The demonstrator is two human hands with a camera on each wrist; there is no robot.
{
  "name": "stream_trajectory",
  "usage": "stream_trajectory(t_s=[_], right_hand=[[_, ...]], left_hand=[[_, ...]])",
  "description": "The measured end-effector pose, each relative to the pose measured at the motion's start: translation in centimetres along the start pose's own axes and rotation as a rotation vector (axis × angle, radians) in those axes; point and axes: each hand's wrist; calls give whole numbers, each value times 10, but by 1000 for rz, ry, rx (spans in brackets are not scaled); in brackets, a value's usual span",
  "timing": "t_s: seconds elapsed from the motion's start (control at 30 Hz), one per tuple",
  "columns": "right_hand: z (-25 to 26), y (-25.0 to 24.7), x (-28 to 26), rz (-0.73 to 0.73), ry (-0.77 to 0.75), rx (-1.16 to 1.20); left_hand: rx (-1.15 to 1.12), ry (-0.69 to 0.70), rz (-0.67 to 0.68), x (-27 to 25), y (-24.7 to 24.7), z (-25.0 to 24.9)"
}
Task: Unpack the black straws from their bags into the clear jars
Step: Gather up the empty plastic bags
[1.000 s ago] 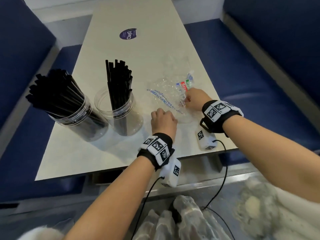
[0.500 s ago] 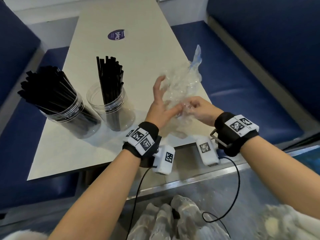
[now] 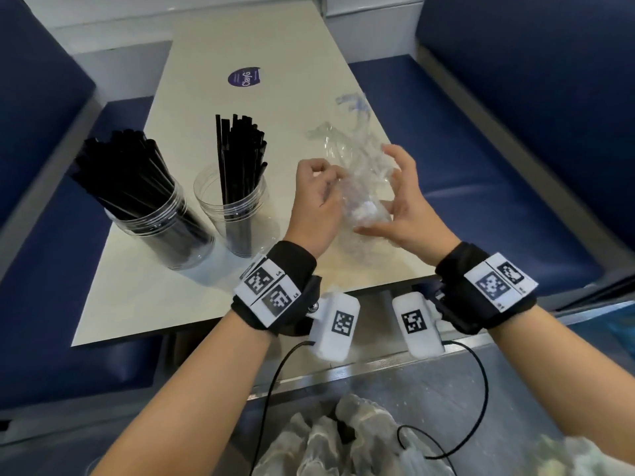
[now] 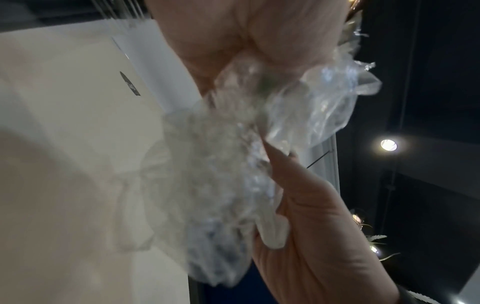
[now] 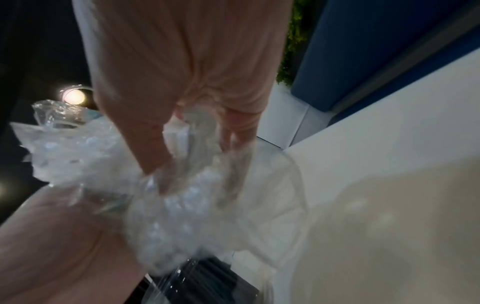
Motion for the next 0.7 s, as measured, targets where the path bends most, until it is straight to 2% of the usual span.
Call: stream_trajectory(t_s=[0.1,0.2,0.3,0.37,0.43,0.47,0.5,0.53,0.6,0.7], right_hand=[[2,8,0,-44,-29,-23],[6,10,-2,-102,-41,-18],[14,8,-2,-74,-76,-132],[27,13,-5,9,-143,-123],[42,24,-7,73,-181,-62],[45,29,-6,63,-188,-27],[47,32,-5,38,-180,41],[50,34,-5,21,-166,115],[55,41,-6,55,-157,182],[63,48,-11,160,-229,24]], left_hand=[[134,151,69,-10,-10,-3],[272,330,202,-25,-18,-12],[257,448,184,-37,-22,-15],[367,447,193,-37,-28,-16],[428,328,271,-38,-38,-17],[382,263,270,-41,-42,-18],[344,255,246,-45,-46,-19],[313,304,201,-49,-50,-20],[330,377,112,-56,-63,-17],[318,329,-57,-65,-92,-15]])
Point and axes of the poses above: each hand's wrist, its own x-axis towards the middle knuckle, its own y-axis out of the palm, z = x × y, and after that the axes turned 13 degrees about -x, right-handed
